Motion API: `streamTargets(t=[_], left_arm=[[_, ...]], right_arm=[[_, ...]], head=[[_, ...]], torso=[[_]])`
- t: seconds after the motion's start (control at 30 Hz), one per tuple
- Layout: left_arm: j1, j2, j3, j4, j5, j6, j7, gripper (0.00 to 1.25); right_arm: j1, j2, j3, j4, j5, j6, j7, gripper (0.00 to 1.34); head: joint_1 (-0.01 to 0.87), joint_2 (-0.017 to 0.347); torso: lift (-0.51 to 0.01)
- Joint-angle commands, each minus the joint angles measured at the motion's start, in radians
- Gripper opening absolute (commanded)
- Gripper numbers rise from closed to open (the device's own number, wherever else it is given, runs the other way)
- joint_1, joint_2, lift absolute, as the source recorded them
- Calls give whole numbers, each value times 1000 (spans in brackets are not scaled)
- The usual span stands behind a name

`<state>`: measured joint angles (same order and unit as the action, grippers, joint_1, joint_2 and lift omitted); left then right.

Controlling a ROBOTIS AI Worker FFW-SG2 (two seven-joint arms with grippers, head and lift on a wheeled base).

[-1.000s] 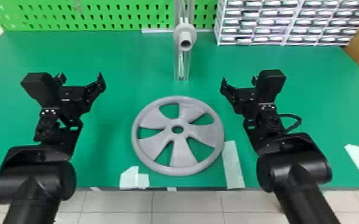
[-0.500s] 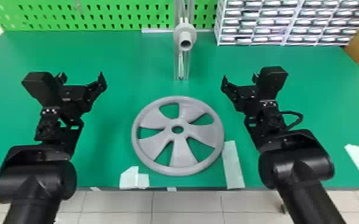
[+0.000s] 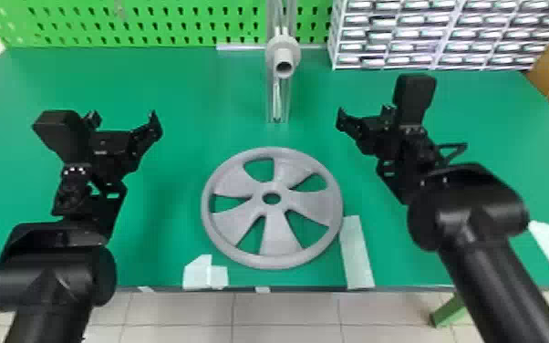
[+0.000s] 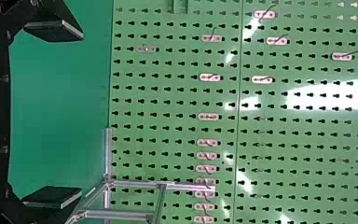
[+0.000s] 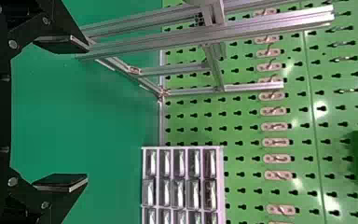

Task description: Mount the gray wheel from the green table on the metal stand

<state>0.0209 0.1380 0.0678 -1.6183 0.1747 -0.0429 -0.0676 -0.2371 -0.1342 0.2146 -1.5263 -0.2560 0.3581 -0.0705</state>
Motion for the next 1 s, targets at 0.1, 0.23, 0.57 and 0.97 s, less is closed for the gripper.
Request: streamTargets(t=[0.1, 0.23, 0.57, 0.97], left_arm=[[2, 0, 4, 0, -1, 2, 0, 1132], [1, 0, 4, 0, -4, 3, 0, 1132], [-2, 2, 1, 0, -11, 11, -1, 1132], [-6, 2, -5, 0, -24, 21, -1, 1132]], right_arm=[[-119, -47, 34, -34, -88, 268, 0, 1035], [-180, -65, 54, -29, -124, 386, 0, 1035], [-352, -108, 126, 68, -233, 593, 14, 1035], [-542, -114, 236, 255, -259, 733, 123, 1035]], head=[[867, 52], [867, 52], [867, 52], [867, 52]], torso=[[-100], [-100], [-100], [-100]])
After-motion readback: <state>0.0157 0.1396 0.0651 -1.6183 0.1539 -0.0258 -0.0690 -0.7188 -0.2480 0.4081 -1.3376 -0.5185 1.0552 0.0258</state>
